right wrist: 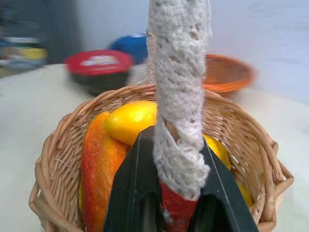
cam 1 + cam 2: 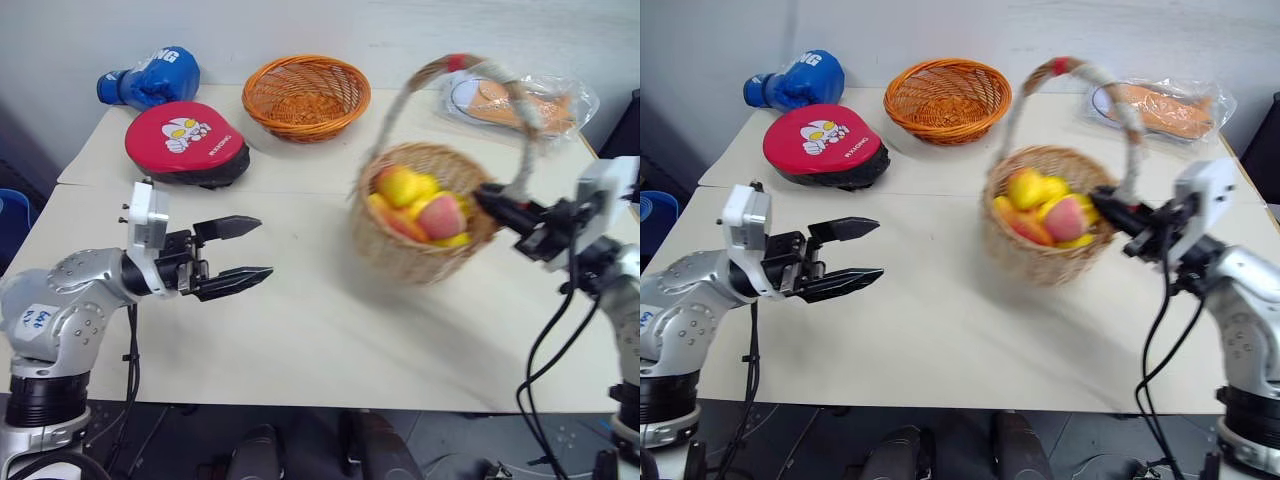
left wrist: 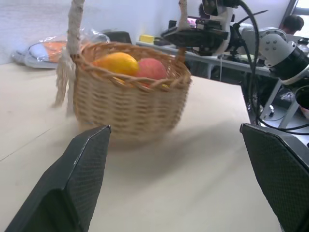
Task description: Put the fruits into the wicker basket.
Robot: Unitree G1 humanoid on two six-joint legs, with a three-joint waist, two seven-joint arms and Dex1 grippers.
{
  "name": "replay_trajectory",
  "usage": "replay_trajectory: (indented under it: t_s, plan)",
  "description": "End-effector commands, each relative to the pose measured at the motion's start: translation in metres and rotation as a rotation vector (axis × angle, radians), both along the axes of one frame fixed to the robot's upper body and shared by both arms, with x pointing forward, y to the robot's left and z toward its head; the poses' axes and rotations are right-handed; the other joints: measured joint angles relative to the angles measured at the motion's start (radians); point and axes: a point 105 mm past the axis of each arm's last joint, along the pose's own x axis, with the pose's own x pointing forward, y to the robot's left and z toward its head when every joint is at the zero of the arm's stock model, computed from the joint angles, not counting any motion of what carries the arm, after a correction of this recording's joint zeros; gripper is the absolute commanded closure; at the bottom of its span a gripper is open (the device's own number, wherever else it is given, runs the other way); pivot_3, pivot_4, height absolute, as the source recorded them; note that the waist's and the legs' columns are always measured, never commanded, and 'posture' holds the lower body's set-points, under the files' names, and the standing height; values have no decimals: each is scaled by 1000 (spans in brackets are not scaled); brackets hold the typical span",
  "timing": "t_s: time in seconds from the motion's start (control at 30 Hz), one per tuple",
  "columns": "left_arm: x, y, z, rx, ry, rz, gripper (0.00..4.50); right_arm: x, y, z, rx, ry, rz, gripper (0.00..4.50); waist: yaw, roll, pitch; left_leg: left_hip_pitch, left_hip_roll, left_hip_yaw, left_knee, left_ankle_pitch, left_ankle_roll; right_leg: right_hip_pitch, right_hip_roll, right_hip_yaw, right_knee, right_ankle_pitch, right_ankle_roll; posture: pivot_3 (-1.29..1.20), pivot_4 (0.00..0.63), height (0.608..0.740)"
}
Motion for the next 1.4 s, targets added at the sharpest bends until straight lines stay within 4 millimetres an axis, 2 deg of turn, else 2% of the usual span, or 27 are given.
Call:
replay_trajectory:
  t_s: [0.03, 0.17, 0.23, 0.33, 0.37, 0.4, 0.47, 0.53, 0.63, 0.7, 0.73, 0.83, 0.9, 0.93, 1.0, 1.03, 1.1, 1.2, 1.3, 1.4]
  plan:
    - [2, -13, 8, -42, -21, 2, 0, -1, -28, 11, -9, -62, -85, 4312, 0, 0, 0, 0, 0, 0, 0, 0, 0, 0, 0, 0, 0, 0, 0, 0, 150, 740]
    - [-7, -27, 8, -22, 2, -63, 0, 18, -58, -15, -18, -11, -204, 4312, -1, 0, 0, 0, 1, 0, 0, 1, -2, 0, 1, 1, 0, 0, 0, 0, 150, 740]
    - [-1, -22, 13, -41, -3, -8, 0, 23, -69, -26, 1, 17, -237, 4312, -2, 0, 0, 0, 1, 1, 0, 2, -3, 0, 1, 1, 0, 0, 0, 0, 150, 740]
    - [2, -17, 12, -25, -1, 14, 0, 27, -75, -31, 41, 30, -236, 4312, -4, 0, 0, 1, 1, 1, 2, 2, -3, 0, 2, 2, 2, 0, 0, 0, 150, 740]
    - [1, -17, 11, -13, -4, 13, 0, 26, -72, -32, 36, 27, -211, 3589, -4, 0, 0, 1, 1, 1, 2, 3, -3, 0, 2, 2, 3, 0, 0, 0, 150, 740]
    - [1, -15, 11, -7, -12, 20, 0, 26, -74, -32, 22, 10, -226, 3376, -4, 0, 0, 1, 1, 1, 2, 3, -3, 0, 2, 2, 3, 0, 0, 0, 150, 740]
    - [5, -8, 12, -24, -17, 60, 0, 23, -77, -31, 32, 3, -246, 2642, -2, 1, 0, 1, 1, 1, 2, 3, -3, 0, 1, 2, 3, 0, 0, 0, 150, 740]
    - [8, -3, 6, -7, -14, 75, 0, 16, -84, -31, 41, 3, -270, 1988, 0, 1, 0, 0, 1, 1, 2, 3, -3, 0, 1, 2, 3, 0, 0, 0, 150, 740]
    - [8, 2, -5, 52, -26, 84, 0, -1, -91, -28, 21, -17, -277, 969, 3, 1, 0, 0, 1, 1, 2, 3, -4, 0, 1, 2, 2, 0, 0, 0, 150, 740]
    - [8, 10, -11, 67, -23, 115, 0, -21, -98, -27, -20, -12, -282, 249, 6, 1, 0, 0, 1, 1, 2, 3, -3, 0, 1, 2, 2, 0, 0, 0, 150, 740]
    - [9, 14, -16, 92, -24, 126, 0, -29, -101, -31, -70, 9, -280, 34, 8, 1, 0, 0, 1, 1, 1, 3, -3, 0, 1, 2, 1, 0, 0, 0, 150, 740]
    - [6, 22, -33, 182, -31, 156, 0, -50, -97, -51, -248, 76, -222, 34, 6, 1, 0, 0, 0, 0, 0, 2, -3, 0, 1, 1, -1, 0, 1, 0, 150, 740]
    - [7, 23, -37, 199, -36, 176, 0, -54, -94, -57, -291, 81, -197, 34, 1, 1, 0, 2, 1, 0, 0, 0, 0, 2, 1, 1, -1, 0, 1, 0, 150, 740]
    - [6, 27, -43, 217, -40, 198, 0, -56, -86, -66, -346, 76, -169, 34, -3, 1, 0, 2, 1, 1, 0, 0, 1, 2, 1, 1, -1, 1, 1, 0, 150, 740]
    - [2, 36, -58, 265, -62, 243, 0, -65, -51, -96, -494, 119, 34, 34, -14, 2, -1, 3, 1, 2, -1, 0, 2, 3, 1, 2, -1, 2, 2, 0, 150, 740]
    - [1, 40, -63, 274, -61, 277, 0, -68, -33, -101, -455, 122, 130, 34, -19, 1, 0, 5, 1, 2, -3, 0, 2, 4, 1, 2, -1, 1, 1, 0, 150, 740]
    - [-3, 49, -70, 283, -45, 324, 0, -58, -8, -104, -299, 89, 180, 34, -27, 0, 0, 6, 3, 1, -5, 0, 0, 4, 3, 1, -1, 1, 0, 0, 150, 740]
    - [-14, 61, -83, 345, -29, 354, 0, -48, 34, -120, -279, 71, 340, 34, -30, 1, 0, 7, 3, 1, -4, 1, -1, 4, 3, 1, 0, 1, -1, 0, 150, 740]
    - [-17, 70, -81, 363, -38, 409, 0, -31, 63, -124, -261, 33, 420, 34, -24, 1, 0, 7, 3, 0, -4, 1, 0, 4, 1, 0, 1, 1, -2, 0, 150, 740]
    - [-14, 68, -78, 364, -63, 424, 0, -14, 75, -128, -265, 10, 452, 34, -11, 1, 0, 5, 1, -2, -2, 0, 1, 3, -1, -1, 0, 1, -2, 0, 150, 740]
